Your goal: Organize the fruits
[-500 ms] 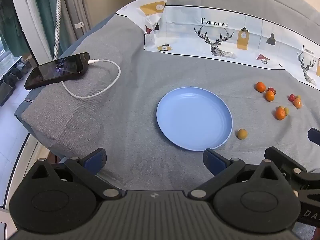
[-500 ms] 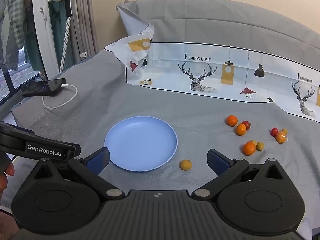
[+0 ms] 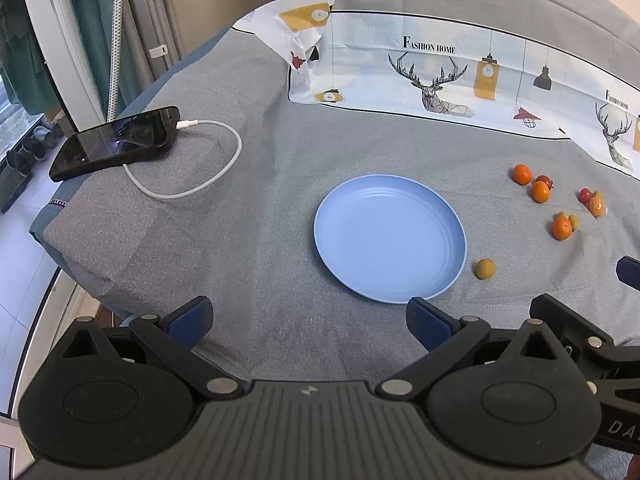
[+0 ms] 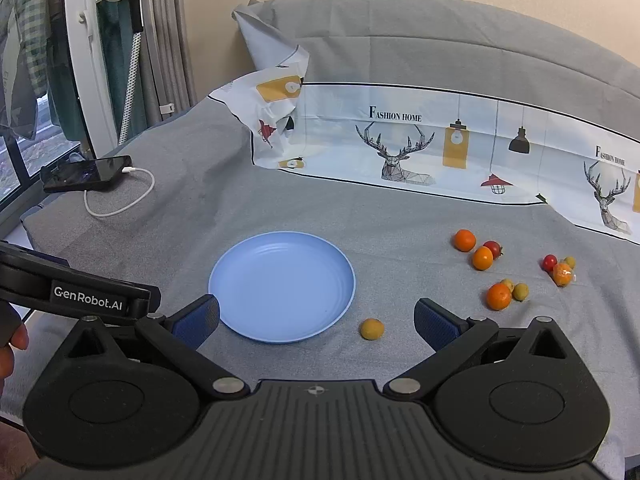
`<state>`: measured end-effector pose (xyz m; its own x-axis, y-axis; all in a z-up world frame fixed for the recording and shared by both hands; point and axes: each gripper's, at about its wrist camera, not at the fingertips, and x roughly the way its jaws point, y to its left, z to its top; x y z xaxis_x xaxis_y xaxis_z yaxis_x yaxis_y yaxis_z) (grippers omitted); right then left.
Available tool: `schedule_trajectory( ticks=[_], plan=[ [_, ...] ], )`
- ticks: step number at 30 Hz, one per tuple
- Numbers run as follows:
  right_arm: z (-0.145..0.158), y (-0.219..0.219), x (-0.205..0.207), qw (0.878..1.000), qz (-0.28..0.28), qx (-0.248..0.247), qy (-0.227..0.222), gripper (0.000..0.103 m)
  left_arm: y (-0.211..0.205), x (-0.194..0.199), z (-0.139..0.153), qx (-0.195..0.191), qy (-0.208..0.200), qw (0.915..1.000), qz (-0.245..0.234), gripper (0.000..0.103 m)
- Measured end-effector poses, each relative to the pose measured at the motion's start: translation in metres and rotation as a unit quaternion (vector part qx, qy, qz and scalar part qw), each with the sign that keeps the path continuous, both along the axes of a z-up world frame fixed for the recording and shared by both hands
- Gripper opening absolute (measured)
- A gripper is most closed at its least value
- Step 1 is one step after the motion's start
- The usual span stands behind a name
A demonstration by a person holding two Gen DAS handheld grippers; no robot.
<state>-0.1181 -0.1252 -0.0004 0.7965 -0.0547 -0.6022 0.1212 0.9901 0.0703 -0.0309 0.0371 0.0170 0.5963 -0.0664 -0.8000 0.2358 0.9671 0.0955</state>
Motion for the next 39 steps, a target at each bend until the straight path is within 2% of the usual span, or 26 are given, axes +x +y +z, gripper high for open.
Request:
schedule_trajectory(
  ticks=[20, 39],
  plan=[
    [0.0002, 0.0037, 0.0004, 1.000, 0.000, 0.006, -0.010, 0.103, 0.0043, 0.0028, -0.0021, 0.000, 0.001, 1.0000, 0.002, 0.103],
    [-0.0025, 0.0029, 0.0012, 1.000, 0.001, -0.002, 0.018, 0.103, 0.0050, 0.0019, -0.0019, 0.002, -0.002, 1.0000, 0.005, 0.103]
  ],
)
